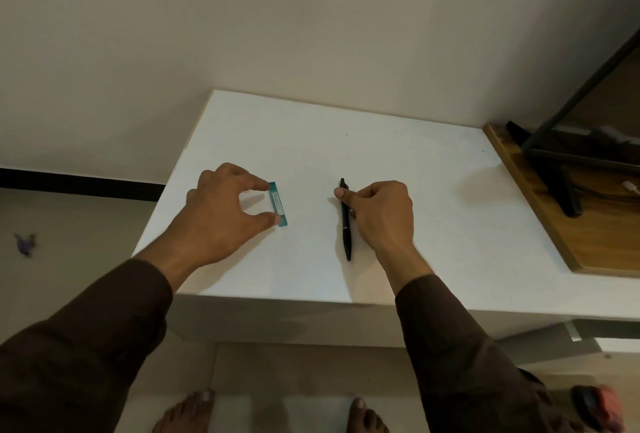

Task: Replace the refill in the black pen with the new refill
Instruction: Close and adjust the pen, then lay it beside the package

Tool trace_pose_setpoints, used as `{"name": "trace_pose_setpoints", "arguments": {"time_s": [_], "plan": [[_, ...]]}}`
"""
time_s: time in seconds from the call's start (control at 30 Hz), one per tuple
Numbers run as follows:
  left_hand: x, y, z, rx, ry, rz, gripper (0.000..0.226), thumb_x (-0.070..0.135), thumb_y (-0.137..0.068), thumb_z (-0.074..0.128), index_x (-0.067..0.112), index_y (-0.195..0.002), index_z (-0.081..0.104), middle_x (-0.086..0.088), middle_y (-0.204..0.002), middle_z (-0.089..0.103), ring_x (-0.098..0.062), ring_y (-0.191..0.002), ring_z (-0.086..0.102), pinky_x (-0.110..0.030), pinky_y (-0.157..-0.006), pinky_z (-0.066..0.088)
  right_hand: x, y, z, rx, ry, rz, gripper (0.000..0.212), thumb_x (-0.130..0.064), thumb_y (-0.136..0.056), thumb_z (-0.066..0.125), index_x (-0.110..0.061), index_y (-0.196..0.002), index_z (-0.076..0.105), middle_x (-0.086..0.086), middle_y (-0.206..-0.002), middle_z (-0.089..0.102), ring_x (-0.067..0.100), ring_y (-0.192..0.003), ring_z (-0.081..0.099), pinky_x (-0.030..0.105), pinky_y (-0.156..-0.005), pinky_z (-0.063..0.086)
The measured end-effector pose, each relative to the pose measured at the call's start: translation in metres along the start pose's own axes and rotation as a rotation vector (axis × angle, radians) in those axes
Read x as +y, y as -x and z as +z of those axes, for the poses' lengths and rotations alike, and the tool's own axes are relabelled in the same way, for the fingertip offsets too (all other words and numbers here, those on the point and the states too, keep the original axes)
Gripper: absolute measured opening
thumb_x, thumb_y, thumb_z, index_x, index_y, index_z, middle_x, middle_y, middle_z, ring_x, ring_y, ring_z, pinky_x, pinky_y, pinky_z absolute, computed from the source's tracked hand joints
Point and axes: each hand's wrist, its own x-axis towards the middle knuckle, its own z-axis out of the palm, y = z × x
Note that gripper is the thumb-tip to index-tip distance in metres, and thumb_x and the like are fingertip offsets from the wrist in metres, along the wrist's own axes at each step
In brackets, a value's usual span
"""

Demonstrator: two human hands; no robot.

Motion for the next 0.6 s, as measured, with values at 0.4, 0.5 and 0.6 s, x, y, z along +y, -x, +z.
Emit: {"name": "trace_pose_setpoints", "arguments": {"time_s": [0.4,0.5,0.6], "plan": [[0.01,-0.004,0.021,-0.101,-0.113,0.133,0.063,0.05,-0.091,0.067,0.03,-0.148,0.05,0.01,-0.16,0.042,-0.019,-0.149,0.029,-0.042,-0.118,0.017,0.006,-0.002,-0.021,0.062,-0.071,-0.012,0.06,-0.048,-0.091,0.074,0.012,-0.086,0.07,0.025,-0.081,0.075,0.023,-0.061,0.058,0.028,-0.059,0.046],[0.015,-0.004,0.029,-0.111,-0.085,0.175,0.063,0.05,-0.09,0.069,0.03,-0.147,0.051,0.01,-0.159,0.044,-0.018,-0.148,0.03,-0.042,-0.118,0.016,0.007,-0.002,-0.023,0.054,-0.076,0.0,0.058,-0.047,-0.091,0.074,0.01,-0.085,0.071,0.024,-0.081,0.076,0.022,-0.062,0.061,0.027,-0.058,0.046],[0.021,-0.004,0.037,-0.114,-0.065,0.205,0.064,0.05,-0.089,0.07,0.03,-0.147,0.052,0.009,-0.158,0.045,-0.018,-0.148,0.031,-0.043,-0.12,0.017,0.01,-0.002,-0.023,0.048,-0.073,0.01,0.059,-0.047,-0.092,0.072,0.011,-0.088,0.072,0.026,-0.084,0.076,0.022,-0.063,0.06,0.026,-0.057,0.046]]}}
